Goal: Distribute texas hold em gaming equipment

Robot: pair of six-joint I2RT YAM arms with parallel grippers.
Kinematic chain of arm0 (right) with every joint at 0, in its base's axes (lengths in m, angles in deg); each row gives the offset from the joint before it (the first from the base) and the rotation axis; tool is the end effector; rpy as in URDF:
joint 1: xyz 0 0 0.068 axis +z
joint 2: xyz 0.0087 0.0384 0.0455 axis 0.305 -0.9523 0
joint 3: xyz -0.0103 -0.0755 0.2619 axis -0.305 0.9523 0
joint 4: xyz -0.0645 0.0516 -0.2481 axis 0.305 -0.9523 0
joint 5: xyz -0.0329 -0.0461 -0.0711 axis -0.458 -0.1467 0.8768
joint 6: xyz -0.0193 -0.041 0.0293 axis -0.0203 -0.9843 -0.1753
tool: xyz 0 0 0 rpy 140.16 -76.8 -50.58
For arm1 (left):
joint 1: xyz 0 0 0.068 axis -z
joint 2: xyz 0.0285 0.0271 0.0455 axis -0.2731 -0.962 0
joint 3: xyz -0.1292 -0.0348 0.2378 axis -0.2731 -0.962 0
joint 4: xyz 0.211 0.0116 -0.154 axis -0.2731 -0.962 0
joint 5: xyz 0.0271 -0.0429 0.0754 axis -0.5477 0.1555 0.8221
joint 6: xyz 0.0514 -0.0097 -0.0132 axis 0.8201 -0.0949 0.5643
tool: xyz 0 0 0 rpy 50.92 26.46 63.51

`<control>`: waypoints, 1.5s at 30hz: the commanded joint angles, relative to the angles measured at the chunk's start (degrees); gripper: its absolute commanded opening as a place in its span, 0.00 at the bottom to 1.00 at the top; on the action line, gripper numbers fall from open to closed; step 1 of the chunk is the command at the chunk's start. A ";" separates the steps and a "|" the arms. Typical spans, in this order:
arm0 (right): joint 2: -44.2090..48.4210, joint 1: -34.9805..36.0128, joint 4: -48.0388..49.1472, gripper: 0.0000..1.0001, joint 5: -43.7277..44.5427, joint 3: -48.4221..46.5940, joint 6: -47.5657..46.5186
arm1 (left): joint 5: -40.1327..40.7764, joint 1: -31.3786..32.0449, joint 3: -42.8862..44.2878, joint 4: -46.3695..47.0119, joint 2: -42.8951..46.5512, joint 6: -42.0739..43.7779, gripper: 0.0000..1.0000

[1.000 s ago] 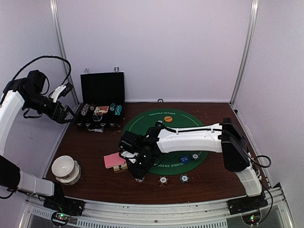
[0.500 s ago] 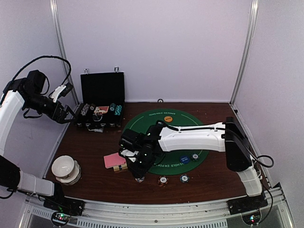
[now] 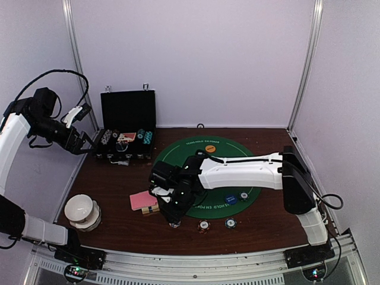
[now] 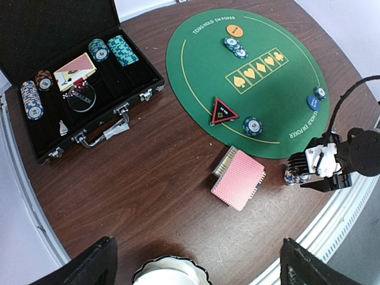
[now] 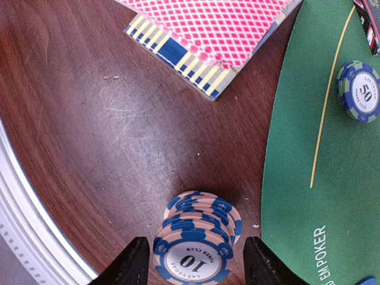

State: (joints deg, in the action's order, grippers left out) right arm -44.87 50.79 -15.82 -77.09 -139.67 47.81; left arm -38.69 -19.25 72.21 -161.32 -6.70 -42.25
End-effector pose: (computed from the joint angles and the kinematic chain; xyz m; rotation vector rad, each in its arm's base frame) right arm 0.1653 0.4355 0.1935 -1.4300 2.5977 0.4666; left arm 0.2079 -0.0061 0.3896 0.5431 2.4375 -0.5454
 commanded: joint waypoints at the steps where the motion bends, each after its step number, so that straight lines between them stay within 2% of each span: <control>1: 0.53 0.57 -0.25 0.56 1.75 0.40 0.02 | -0.71 -0.29 -0.24 -0.43 1.03 0.93 0.98; 29: -1.36 0.58 -0.22 0.54 2.21 0.12 -0.67 | -0.84 -0.29 0.62 -0.45 0.97 0.76 0.98; 37: -0.74 0.58 0.14 0.45 3.40 0.41 -0.86 | -0.83 -0.29 0.98 -0.37 0.65 0.63 0.98; 45: -1.30 0.78 0.00 0.50 4.56 0.54 -1.26 | -0.50 -0.29 1.08 -0.42 0.88 0.67 0.98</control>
State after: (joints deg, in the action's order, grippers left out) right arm -45.15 51.03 -15.84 -74.19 -139.62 47.22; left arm -38.69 -19.25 72.21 -161.32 -6.50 -42.22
